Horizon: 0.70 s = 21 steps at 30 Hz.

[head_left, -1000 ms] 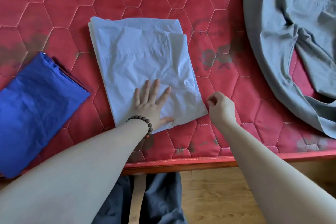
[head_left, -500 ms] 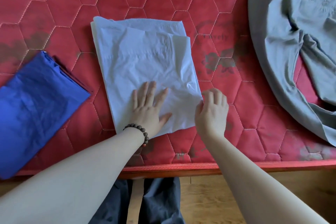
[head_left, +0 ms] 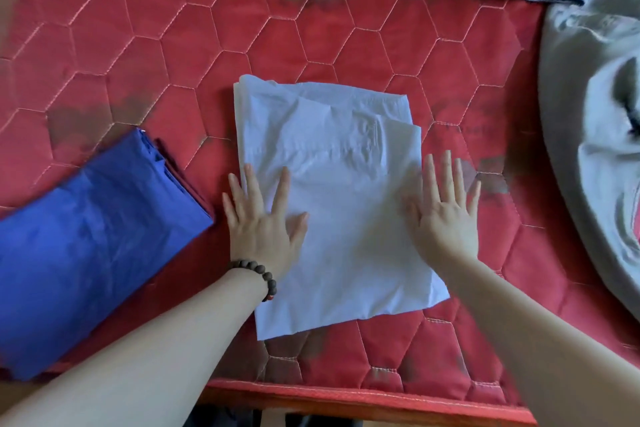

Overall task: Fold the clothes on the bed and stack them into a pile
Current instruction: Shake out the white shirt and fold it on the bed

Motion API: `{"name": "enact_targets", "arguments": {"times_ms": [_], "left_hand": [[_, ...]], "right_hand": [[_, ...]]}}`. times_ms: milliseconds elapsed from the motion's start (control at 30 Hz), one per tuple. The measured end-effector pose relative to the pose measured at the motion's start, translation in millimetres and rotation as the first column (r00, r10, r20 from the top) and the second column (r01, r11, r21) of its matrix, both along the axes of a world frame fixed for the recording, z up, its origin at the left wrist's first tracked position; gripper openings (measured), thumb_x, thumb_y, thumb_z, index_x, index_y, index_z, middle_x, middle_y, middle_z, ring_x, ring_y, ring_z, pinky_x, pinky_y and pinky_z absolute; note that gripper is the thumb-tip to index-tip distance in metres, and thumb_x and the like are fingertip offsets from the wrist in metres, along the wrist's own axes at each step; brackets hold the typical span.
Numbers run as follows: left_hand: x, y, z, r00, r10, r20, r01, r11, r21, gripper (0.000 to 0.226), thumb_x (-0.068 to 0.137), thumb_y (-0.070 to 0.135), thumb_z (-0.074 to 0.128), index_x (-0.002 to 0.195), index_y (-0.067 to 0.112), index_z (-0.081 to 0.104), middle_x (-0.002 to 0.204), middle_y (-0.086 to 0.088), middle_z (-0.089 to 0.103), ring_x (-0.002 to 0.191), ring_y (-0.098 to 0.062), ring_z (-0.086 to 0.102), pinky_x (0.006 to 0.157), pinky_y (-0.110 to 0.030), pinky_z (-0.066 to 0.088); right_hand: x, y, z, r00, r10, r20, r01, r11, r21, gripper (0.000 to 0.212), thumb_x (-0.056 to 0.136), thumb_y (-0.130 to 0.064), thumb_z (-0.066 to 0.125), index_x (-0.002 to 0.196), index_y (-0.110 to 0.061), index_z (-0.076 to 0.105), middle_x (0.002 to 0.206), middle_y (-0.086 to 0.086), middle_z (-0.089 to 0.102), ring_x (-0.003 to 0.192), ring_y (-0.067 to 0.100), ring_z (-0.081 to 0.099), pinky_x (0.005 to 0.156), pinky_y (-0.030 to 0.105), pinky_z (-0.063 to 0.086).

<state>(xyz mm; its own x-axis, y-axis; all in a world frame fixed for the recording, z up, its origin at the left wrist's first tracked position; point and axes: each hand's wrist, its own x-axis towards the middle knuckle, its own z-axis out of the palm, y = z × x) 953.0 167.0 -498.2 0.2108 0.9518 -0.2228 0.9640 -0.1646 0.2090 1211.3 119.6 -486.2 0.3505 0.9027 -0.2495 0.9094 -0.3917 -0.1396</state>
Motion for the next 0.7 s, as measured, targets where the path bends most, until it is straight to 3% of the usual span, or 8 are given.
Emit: {"name": "enact_targets", "arguments": {"times_ms": [67, 133, 200, 300, 400, 467, 600, 700], "left_hand": [[1.4, 14.9, -1.9, 0.999, 0.011, 0.041, -0.010, 1.000, -0.019, 0.074, 0.092, 0.053, 0.043, 0.154, 0.033, 0.009, 0.160, -0.023, -0.008, 0.146, -0.047, -0.002, 0.118, -0.055, 0.007], [-0.8, 27.2, -6.6, 1.000, -0.011, 0.000, 0.011, 0.998, -0.068, 0.076, 0.094, 0.057, 0.038, 0.151, 0.037, -0.007, 0.159, -0.022, -0.014, 0.147, -0.043, -0.008, 0.119, -0.051, 0.003], [-7.7, 37.9, -10.1, 0.997, -0.058, -0.045, 0.054, 0.994, -0.098, 0.075, 0.094, 0.061, 0.029, 0.146, 0.039, -0.019, 0.159, -0.020, -0.018, 0.147, -0.039, -0.014, 0.120, -0.048, -0.002], [-18.8, 51.6, -7.3, 0.989, -0.138, -0.047, 0.131, 0.984, -0.120, 0.071, 0.094, 0.060, 0.026, 0.146, 0.040, -0.019, 0.159, -0.018, -0.019, 0.147, -0.037, -0.015, 0.120, -0.047, -0.003], [-22.9, 55.1, 2.4, 0.984, -0.176, -0.035, 0.170, 0.978, -0.124, 0.067, 0.095, 0.056, 0.028, 0.149, 0.042, -0.010, 0.161, -0.015, -0.016, 0.148, -0.036, -0.015, 0.119, -0.052, -0.003], [-19.5, 58.1, 10.9, 0.985, -0.169, 0.021, 0.170, 0.983, -0.074, 0.063, 0.097, 0.049, 0.035, 0.153, 0.037, 0.010, 0.162, -0.016, -0.006, 0.149, -0.036, -0.009, 0.119, -0.056, 0.000], [-8.2, 94.4, 20.4, 0.972, -0.133, 0.195, 0.121, 0.990, 0.073, 0.056, 0.096, 0.026, 0.051, 0.148, 0.016, 0.036, 0.158, -0.020, 0.017, 0.147, -0.039, 0.014, 0.116, -0.055, 0.018], [0.3, 140.9, 22.0, 0.957, -0.044, 0.286, 0.020, 0.996, 0.084, 0.060, 0.091, 0.010, 0.053, 0.148, 0.011, 0.036, 0.156, -0.017, 0.026, 0.143, -0.035, 0.024, 0.114, -0.046, 0.025]], "right_hand": [[-4.6, 19.2, -0.5, 0.990, 0.066, -0.123, -0.063, 0.998, 0.027, 0.065, 0.101, -0.044, 0.032, 0.154, -0.028, -0.001, 0.163, 0.005, -0.008, 0.149, 0.020, -0.012, 0.120, 0.044, -0.007], [-14.2, 29.9, -7.0, 0.975, 0.062, -0.212, -0.063, 0.998, 0.002, 0.065, 0.101, -0.041, 0.035, 0.154, -0.030, -0.001, 0.162, 0.005, -0.009, 0.149, 0.019, -0.014, 0.121, 0.042, -0.007], [-27.7, 25.7, -12.7, 0.980, 0.033, -0.195, -0.036, 0.999, -0.013, 0.062, 0.102, -0.043, 0.030, 0.155, -0.028, 0.003, 0.163, 0.006, -0.009, 0.148, 0.019, -0.015, 0.120, 0.039, -0.010], [-50.8, 5.6, -17.0, 0.985, -0.056, -0.163, 0.055, 0.998, -0.014, 0.063, 0.100, -0.045, 0.026, 0.156, -0.024, 0.005, 0.162, 0.006, -0.011, 0.148, 0.019, -0.016, 0.120, 0.036, -0.012], [-68.5, -11.5, -17.2, 0.983, -0.111, -0.149, 0.099, 0.992, -0.083, 0.066, 0.099, -0.049, 0.024, 0.156, -0.022, 0.004, 0.158, 0.005, -0.020, 0.147, 0.019, -0.020, 0.119, 0.038, -0.012], [-69.7, -10.2, -12.2, 0.985, -0.133, -0.108, 0.123, 0.988, -0.091, 0.065, 0.099, -0.049, 0.027, 0.156, -0.025, 0.005, 0.160, 0.009, -0.017, 0.147, 0.020, -0.019, 0.119, 0.045, -0.012], [-63.2, 37.5, 4.8, 0.994, -0.016, -0.106, 0.036, 0.981, 0.190, 0.063, 0.096, -0.030, 0.053, 0.152, -0.015, 0.028, 0.160, 0.019, 0.009, 0.149, 0.031, 0.003, 0.119, 0.050, -0.005], [-69.7, 99.8, 12.3, 0.976, 0.139, -0.166, -0.091, 0.960, 0.266, 0.052, 0.096, -0.030, 0.055, 0.142, -0.007, 0.045, 0.150, 0.017, 0.037, 0.140, 0.035, 0.031, 0.117, 0.046, 0.021]]}}
